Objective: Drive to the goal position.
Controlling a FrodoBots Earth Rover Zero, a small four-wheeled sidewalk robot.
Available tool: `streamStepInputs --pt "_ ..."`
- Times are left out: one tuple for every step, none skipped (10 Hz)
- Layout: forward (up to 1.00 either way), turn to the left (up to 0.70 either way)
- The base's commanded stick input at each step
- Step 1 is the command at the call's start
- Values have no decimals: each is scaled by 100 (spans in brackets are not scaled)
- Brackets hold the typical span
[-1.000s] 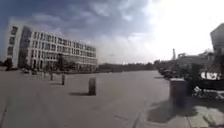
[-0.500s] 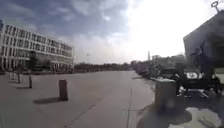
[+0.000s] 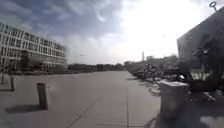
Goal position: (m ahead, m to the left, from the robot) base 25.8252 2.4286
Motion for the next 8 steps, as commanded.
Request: streamStepInputs --pt "85 0" --pt "85 0" --pt "85 0" --pt "85 0" --pt "85 0" --pt "85 0" --pt "85 0" --pt "85 0"
